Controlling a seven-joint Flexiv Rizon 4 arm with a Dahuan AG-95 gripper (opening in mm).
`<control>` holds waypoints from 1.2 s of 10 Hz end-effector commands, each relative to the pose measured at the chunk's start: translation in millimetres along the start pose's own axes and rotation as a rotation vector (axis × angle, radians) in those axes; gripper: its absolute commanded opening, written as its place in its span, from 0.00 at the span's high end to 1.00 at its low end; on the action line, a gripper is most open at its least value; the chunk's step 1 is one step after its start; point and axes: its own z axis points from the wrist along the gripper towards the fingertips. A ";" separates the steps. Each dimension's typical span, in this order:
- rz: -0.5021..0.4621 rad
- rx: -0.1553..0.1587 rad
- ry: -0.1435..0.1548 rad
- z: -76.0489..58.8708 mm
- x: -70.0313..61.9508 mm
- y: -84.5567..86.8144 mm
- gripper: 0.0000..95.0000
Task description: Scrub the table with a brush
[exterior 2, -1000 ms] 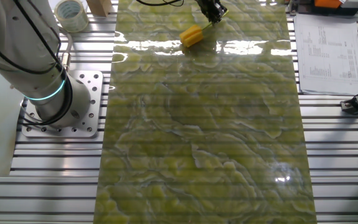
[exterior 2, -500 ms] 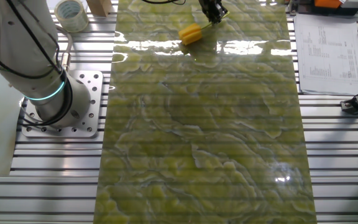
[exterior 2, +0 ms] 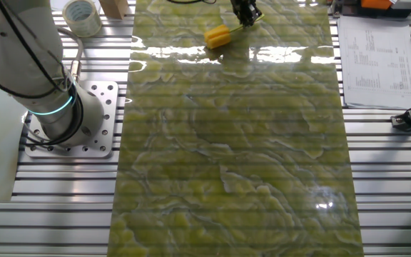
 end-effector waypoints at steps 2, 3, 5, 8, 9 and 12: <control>-0.034 0.044 -0.061 -1.4 0.8 -3.7 1.00; -0.040 0.048 -0.071 -1.4 0.8 -3.7 1.00; -0.032 0.046 -0.048 -1.3 0.8 -3.7 1.00; -0.016 0.036 -0.032 -0.9 0.8 -3.7 1.00; -0.012 0.034 -0.029 -0.8 0.8 -3.7 1.00; -0.002 0.026 -0.017 -0.7 0.9 -3.6 1.00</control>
